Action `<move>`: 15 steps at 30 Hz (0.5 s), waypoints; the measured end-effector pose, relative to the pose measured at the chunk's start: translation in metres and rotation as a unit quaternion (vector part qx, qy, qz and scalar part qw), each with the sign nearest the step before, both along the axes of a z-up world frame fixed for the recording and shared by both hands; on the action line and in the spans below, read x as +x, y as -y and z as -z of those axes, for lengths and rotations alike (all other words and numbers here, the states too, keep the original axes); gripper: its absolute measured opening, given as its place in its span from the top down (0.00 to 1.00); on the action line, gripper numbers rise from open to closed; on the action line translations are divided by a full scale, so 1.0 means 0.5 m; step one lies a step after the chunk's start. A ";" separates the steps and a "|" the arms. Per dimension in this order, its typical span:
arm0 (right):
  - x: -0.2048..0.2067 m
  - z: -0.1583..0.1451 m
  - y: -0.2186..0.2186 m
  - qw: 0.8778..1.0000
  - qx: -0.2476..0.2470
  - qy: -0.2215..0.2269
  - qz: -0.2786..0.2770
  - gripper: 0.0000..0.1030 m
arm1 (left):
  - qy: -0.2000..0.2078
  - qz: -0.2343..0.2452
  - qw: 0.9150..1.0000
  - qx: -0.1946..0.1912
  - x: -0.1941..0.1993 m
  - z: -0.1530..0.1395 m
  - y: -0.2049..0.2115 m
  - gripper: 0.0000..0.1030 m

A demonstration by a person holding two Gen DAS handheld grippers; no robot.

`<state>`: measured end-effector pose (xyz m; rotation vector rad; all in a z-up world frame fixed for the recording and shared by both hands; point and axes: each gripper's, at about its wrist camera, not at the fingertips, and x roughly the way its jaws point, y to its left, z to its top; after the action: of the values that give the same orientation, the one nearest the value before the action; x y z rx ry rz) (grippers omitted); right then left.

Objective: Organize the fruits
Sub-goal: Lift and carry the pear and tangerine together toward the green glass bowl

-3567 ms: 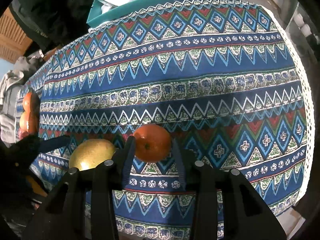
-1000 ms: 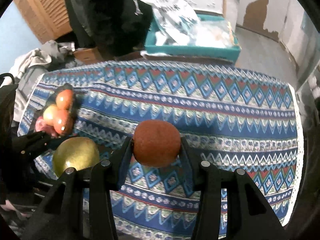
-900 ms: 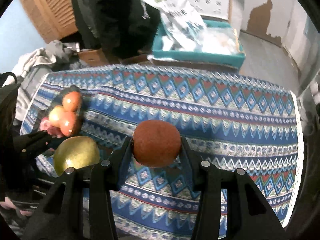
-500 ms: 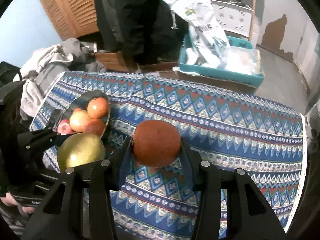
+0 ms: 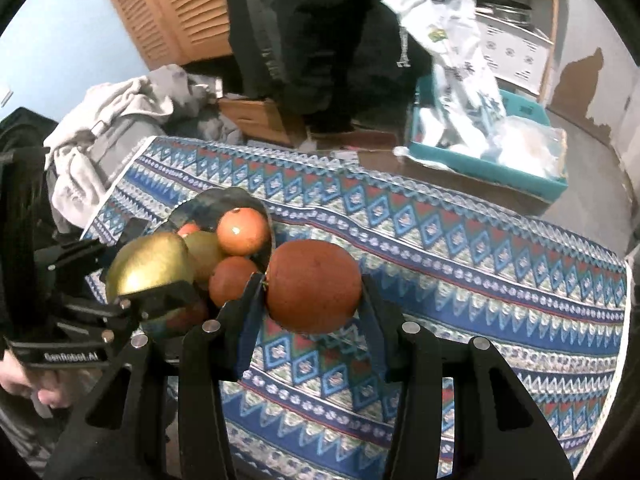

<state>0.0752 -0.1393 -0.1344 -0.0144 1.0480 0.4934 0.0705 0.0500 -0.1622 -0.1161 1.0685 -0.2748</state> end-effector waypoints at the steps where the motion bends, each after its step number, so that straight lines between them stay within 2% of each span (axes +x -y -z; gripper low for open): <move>1: 0.002 0.002 -0.009 1.000 0.000 -0.001 -0.003 0.56 | 0.000 -0.004 1.000 0.000 0.004 -0.001 -0.010 0.33; 15: 0.021 0.034 -0.137 0.998 0.003 -0.019 -0.059 0.56 | -0.006 -0.044 0.999 0.007 0.031 0.010 -0.128 0.33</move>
<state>0.0856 -0.0708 -0.1516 -0.0610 1.0876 0.6064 0.0862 0.1142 -0.1670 -0.1520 1.0748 -0.1878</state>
